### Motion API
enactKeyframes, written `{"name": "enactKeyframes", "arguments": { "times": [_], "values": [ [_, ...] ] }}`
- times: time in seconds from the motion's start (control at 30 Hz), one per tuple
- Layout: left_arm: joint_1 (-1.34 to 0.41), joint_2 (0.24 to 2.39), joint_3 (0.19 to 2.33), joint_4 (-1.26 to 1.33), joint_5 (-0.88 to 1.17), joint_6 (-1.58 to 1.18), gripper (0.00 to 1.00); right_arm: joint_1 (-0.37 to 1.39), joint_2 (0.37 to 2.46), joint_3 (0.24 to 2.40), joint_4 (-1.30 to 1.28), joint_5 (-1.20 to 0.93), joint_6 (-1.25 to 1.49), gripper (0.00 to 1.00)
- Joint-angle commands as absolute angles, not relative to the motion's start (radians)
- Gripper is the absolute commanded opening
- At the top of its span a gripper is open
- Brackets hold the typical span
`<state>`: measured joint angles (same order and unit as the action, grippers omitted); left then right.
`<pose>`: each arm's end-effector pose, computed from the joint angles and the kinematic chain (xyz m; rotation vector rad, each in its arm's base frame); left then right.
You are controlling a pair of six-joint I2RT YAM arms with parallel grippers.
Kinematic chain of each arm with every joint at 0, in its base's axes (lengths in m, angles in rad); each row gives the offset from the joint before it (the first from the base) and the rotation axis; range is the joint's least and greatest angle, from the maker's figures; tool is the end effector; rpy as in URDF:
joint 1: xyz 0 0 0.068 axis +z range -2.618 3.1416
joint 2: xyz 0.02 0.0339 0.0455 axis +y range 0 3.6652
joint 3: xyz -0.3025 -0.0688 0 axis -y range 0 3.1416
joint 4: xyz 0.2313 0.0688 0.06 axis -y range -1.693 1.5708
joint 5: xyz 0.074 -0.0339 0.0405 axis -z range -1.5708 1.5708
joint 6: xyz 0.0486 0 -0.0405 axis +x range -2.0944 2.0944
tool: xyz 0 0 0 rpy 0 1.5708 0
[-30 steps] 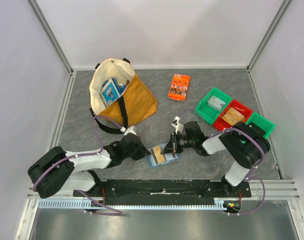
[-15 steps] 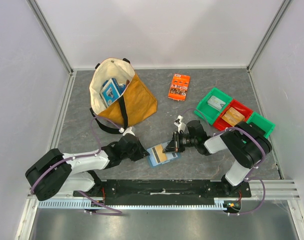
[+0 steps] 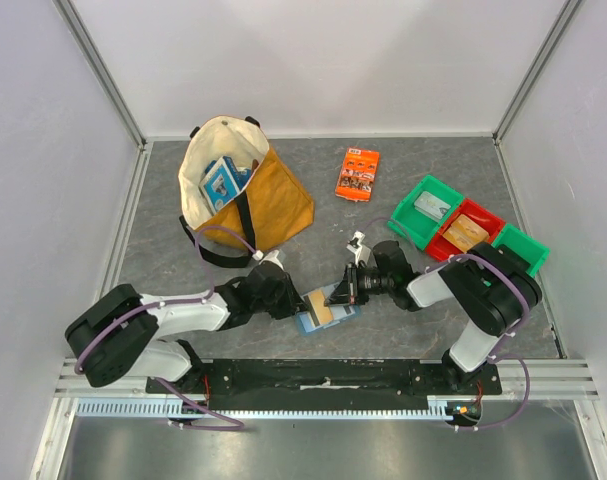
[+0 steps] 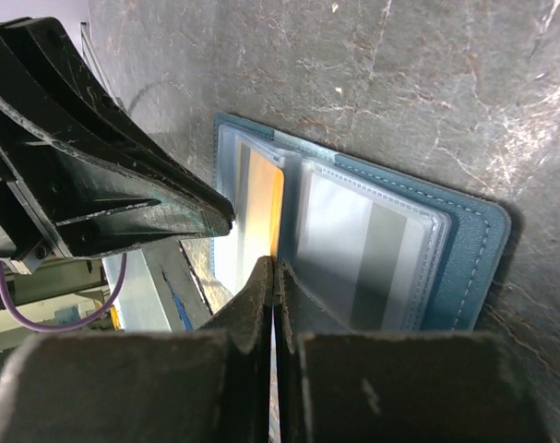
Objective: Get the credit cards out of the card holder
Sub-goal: Remove the credit card from the card holder.
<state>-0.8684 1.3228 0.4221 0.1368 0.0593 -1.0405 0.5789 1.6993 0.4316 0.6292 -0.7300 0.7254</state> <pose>0.1431 -0.1735 0.1780 -0.1880 2.5568 -0.9369 0.2113 0.1768 0.1450 -0.2858 2.4381 1.4682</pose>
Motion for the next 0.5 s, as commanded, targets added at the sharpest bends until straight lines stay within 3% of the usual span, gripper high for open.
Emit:
{"name": "enactKeyframes", "arguments": {
  "times": [0.0, 0.13, 0.47],
  "values": [
    [-0.871, 1.374, 0.443, 0.135, 0.074, -1.015, 0.12, 0.581, 1.71, 0.436, 0.647, -0.738, 0.719, 0.0],
    [-0.873, 1.381, 0.431, 0.104, 0.063, -1.032, 0.02, 0.577, 1.709, 0.434, 0.646, -0.729, 0.724, 0.03],
    [-0.873, 1.37, 0.408, 0.084, 0.046, -1.045, 0.02, 0.569, 1.724, 0.416, 0.718, -0.724, 0.779, 0.09]
  ]
}}
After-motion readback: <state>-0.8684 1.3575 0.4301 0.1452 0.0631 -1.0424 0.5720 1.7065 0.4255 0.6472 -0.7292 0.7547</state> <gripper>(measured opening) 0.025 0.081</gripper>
